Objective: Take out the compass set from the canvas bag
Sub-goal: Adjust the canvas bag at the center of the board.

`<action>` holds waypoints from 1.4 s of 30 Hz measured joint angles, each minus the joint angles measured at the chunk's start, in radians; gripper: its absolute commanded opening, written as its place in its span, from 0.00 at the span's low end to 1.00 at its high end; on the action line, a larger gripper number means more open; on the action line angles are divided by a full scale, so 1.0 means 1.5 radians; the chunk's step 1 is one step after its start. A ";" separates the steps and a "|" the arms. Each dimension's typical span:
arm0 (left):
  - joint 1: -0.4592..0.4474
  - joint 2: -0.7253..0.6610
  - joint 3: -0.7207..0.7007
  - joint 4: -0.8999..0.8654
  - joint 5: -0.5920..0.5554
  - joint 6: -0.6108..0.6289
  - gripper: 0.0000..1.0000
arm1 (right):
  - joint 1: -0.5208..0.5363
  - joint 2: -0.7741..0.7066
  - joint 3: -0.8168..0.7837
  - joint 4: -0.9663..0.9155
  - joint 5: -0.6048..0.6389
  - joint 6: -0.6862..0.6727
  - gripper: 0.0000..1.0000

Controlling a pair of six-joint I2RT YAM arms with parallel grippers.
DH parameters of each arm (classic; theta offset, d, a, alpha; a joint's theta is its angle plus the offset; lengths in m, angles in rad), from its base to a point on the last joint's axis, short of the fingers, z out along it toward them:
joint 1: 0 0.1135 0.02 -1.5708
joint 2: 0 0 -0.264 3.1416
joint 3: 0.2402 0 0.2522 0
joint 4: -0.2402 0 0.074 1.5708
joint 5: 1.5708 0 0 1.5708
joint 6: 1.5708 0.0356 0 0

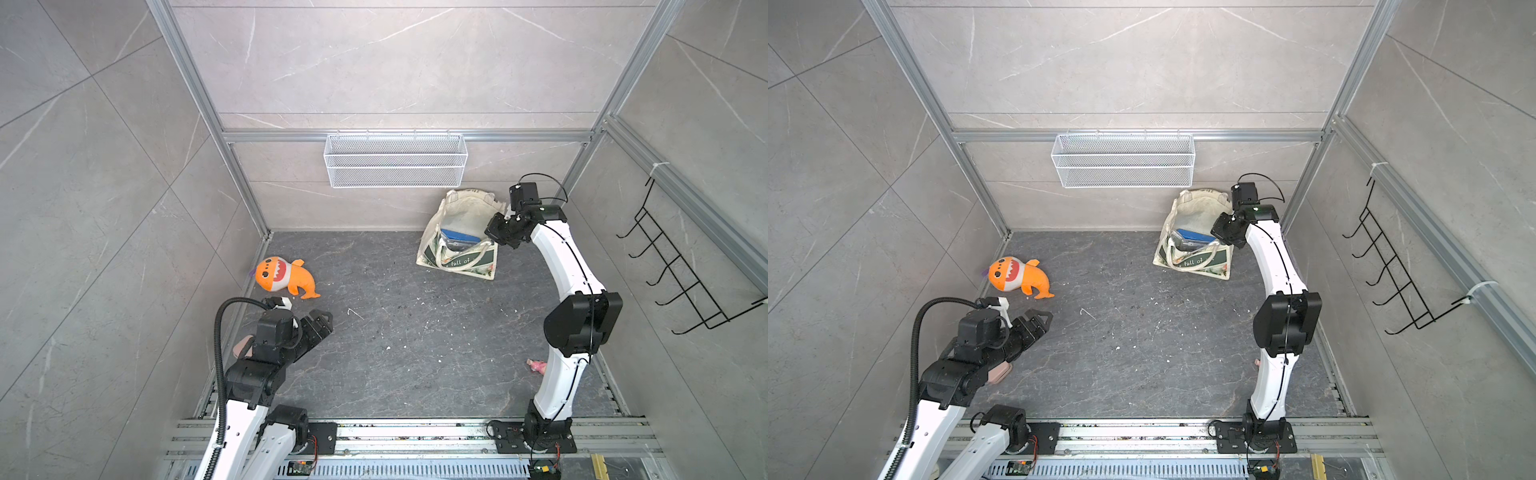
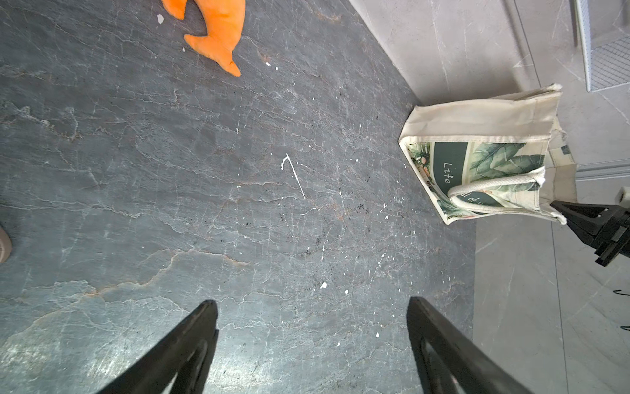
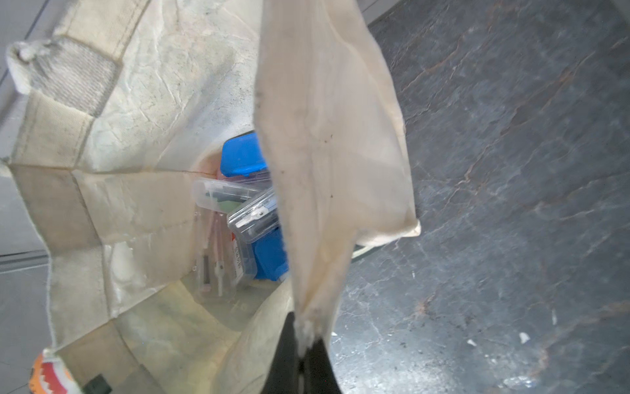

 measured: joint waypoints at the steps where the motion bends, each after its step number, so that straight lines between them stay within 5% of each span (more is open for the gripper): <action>1: 0.000 0.010 0.007 -0.001 0.000 0.001 0.87 | 0.001 -0.012 -0.017 0.005 -0.002 0.000 0.00; 13: -0.001 0.089 0.069 -0.008 0.007 0.006 0.85 | 0.111 -0.233 -0.278 0.041 -0.019 0.006 0.00; 28: -0.033 0.147 0.084 -0.006 0.017 -0.014 0.84 | 0.399 -0.388 -0.427 0.045 0.037 0.136 0.01; 31: -0.050 0.157 0.094 -0.004 0.017 -0.022 0.84 | 0.440 -0.390 -0.425 0.034 0.053 0.144 0.12; 37: -0.086 0.178 0.104 -0.004 0.012 -0.042 0.85 | 0.453 -0.392 -0.369 -0.014 0.104 0.114 0.52; 42: -0.112 0.181 0.104 -0.004 0.010 -0.065 0.85 | 0.453 -0.396 -0.288 -0.055 0.155 0.051 0.64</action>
